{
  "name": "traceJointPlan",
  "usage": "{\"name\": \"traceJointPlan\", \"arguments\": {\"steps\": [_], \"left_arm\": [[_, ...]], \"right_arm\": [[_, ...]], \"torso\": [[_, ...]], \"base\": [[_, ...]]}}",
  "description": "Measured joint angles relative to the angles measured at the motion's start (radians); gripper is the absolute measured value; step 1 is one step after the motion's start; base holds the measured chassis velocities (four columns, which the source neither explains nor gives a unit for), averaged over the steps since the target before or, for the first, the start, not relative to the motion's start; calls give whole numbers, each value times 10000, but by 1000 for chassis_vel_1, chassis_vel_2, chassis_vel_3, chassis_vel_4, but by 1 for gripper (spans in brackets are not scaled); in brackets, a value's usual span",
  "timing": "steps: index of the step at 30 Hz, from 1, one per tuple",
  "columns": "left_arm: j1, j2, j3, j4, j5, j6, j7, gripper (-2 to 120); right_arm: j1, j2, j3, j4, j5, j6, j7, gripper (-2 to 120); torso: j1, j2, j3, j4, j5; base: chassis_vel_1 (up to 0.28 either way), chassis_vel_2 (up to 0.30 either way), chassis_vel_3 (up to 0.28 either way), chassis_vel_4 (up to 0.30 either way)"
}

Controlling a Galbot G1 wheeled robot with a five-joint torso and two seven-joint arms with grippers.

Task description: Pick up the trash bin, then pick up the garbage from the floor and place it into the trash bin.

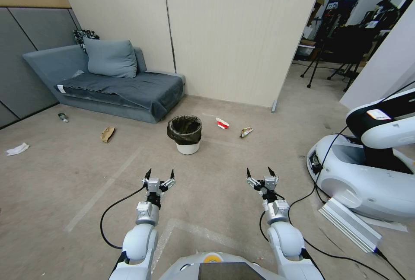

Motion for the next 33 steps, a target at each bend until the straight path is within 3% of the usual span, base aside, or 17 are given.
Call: {"name": "traceJointPlan", "arguments": {"steps": [4, 5, 7, 9, 11, 18, 25, 33], "left_arm": [[902, -96, 225, -881, 334, 567, -255, 100], [1436, -144, 366, -1426, 542, 904, -405, 100], [1661, -163, 422, -1647, 624, 1051, -465, 100], [2718, -260, 686, -2700, 1025, 1717, -770, 100], [3201, -287, 736, -3122, 1164, 1949, -917, 100], [3096, -142, 518, -2949, 1139, 1845, -842, 100], [2749, 261, 154, -2641, 792, 1803, -793, 100], [2759, 240, 136, -2638, 781, 1782, -805, 100]], "right_arm": [[-858, 250, 46, 450, -289, 98, 157, 100], [-1087, 259, 52, 463, -302, 94, 166, 100], [-1187, 296, 54, 542, -332, 108, 186, 100], [-1946, 549, 93, 1006, -567, 233, 326, 100], [-2686, 788, 136, 1445, -801, 359, 477, 100], [-3451, 1038, 187, 1912, -1050, 485, 632, 100], [-2925, 1039, 730, 1473, -668, 626, 482, 100], [-2754, 1034, 727, 1422, -513, 552, 486, 100]], "torso": [[0, 1, 0, -5, -1], [-1, 1, -1, -6, -1], [-1, 1, 0, 0, 7], [-1, 0, -1, 0, 1], [-2, 1, -2, 0, 6], [-2, 1, 0, -3, -1], [-1, 1, 1, -1, 1], [-1, 1, 1, -2, 1]], "base": [[0, 0, 0, 0], [0, 0, 0, 0], [0, 0, 0, 0], [0, 0, 0, 0], [0, 0, 0, 0], [0, 0, 0, 0], [0, 0, 0, 0], [0, 0, 0, 0]]}}
